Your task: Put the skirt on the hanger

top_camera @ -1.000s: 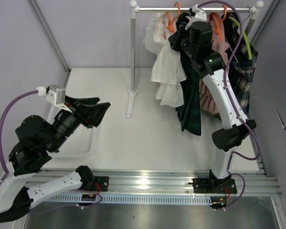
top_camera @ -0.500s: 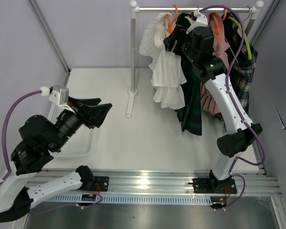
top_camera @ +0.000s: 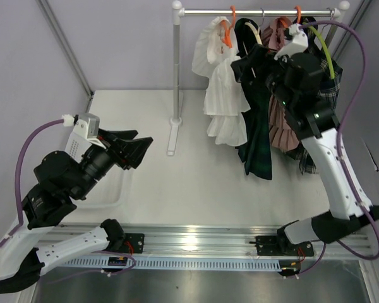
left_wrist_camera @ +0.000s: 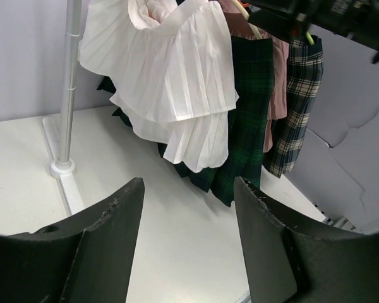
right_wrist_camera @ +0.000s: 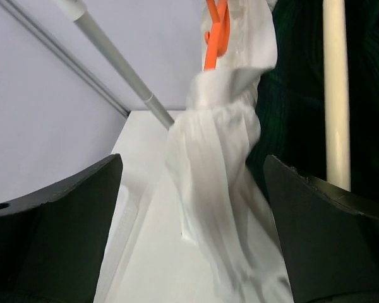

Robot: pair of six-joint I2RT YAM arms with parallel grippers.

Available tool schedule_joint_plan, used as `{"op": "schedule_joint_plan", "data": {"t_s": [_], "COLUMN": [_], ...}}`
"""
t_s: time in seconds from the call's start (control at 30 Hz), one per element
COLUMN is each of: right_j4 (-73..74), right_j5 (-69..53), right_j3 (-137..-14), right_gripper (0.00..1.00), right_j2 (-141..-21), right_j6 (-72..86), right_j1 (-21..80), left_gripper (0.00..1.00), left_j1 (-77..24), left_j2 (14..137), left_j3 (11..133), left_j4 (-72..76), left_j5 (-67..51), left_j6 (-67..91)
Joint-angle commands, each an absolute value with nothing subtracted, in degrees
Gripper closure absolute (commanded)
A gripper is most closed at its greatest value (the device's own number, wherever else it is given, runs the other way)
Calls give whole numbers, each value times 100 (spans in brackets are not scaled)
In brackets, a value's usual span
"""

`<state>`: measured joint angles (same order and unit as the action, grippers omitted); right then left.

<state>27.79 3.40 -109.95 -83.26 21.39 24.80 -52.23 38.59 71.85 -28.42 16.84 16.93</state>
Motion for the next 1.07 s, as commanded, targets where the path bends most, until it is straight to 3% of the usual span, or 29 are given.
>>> {"op": "schedule_joint_plan", "data": {"t_s": [0.0, 0.3, 0.47, 1.03], "right_j4": [2944, 3770, 4051, 4052], "right_j5": [246, 413, 597, 677], "right_j3": [-10393, -7719, -6524, -6249], "right_gripper": [1, 1, 1, 1], "right_j2": [-7376, -4680, -3842, -3700], "right_j6": [2083, 2460, 2654, 2637], "right_j1": [2478, 2470, 2470, 2470], "left_gripper": [35, 36, 36, 37], "left_j1": [-5203, -5203, -5203, -5203], "left_j2": [3850, 3858, 3850, 3621], "left_j3": [7093, 6610, 6267, 5476], "left_j4": [-2646, -2566, -2488, -2320], "left_j5": [1758, 1705, 1653, 1433], "left_j6": [1538, 1617, 1757, 2039]}}
